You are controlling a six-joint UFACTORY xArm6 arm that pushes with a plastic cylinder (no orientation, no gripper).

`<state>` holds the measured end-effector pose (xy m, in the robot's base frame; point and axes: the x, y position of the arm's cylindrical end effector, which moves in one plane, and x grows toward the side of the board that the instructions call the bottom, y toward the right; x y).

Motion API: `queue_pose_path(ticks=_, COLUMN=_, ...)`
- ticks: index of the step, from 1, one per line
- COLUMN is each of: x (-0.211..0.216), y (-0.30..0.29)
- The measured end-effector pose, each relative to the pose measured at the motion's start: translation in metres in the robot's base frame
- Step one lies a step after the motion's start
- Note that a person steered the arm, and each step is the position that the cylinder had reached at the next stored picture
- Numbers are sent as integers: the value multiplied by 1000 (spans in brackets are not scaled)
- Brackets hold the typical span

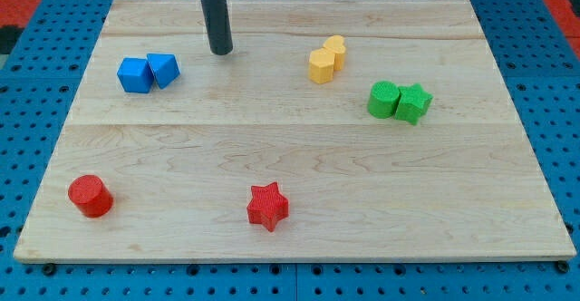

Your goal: Push the red circle to the left side of the red star

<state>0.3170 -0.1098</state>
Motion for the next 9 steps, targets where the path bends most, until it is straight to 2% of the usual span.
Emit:
queue_pose_path(ticks=1, x=29, y=-52)
queue_pose_path(ticks=3, x=118, y=-64)
queue_pose_path(ticks=4, x=156, y=-89)
queue_pose_path(ticks=5, x=186, y=-144)
queue_pose_path(ticks=6, x=191, y=-195)
queue_pose_path(ticks=8, x=232, y=-136)
queue_pose_path(ticks=9, x=235, y=-89)
